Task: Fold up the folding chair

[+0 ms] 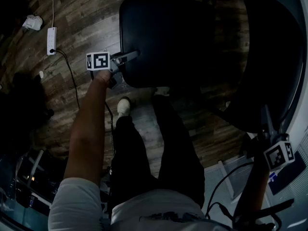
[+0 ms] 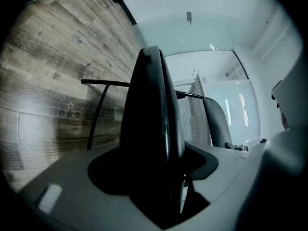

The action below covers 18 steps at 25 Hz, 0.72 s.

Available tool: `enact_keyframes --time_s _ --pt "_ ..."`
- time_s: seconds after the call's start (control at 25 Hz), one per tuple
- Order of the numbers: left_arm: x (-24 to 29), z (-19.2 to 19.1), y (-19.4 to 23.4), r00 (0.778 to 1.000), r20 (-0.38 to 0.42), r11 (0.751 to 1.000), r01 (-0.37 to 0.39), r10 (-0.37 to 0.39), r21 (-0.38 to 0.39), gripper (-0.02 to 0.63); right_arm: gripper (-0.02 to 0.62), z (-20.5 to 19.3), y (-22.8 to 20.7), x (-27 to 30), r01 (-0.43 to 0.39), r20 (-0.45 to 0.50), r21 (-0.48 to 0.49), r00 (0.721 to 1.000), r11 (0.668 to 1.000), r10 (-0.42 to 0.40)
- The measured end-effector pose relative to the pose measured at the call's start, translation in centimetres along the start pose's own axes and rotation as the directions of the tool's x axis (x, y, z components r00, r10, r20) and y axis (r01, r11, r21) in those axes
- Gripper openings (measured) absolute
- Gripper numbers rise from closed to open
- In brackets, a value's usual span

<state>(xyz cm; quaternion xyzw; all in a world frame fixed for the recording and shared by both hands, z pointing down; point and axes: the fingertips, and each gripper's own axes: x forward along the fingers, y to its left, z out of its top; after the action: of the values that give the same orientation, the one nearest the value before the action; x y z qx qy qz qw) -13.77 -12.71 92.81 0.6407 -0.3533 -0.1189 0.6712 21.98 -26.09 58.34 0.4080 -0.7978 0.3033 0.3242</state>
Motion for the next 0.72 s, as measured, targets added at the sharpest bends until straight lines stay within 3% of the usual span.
enact_keyframes --time_s 0.4,0.72 --pt "-0.6 -1.2 -4.0 0.999 -0.009 0.999 0.033 -0.033 -0.008 0.262 0.106 1.8 2.7 -2.2 -0.007 0.019 -0.037 1.0 0.999 0.007" --pt "-0.9 -1.7 -7.6 1.0 -0.004 1.0 -0.012 0.012 -0.012 0.245 0.085 3.2 6.0 -3.6 0.001 0.04 -0.09 0.999 0.996 0.002"
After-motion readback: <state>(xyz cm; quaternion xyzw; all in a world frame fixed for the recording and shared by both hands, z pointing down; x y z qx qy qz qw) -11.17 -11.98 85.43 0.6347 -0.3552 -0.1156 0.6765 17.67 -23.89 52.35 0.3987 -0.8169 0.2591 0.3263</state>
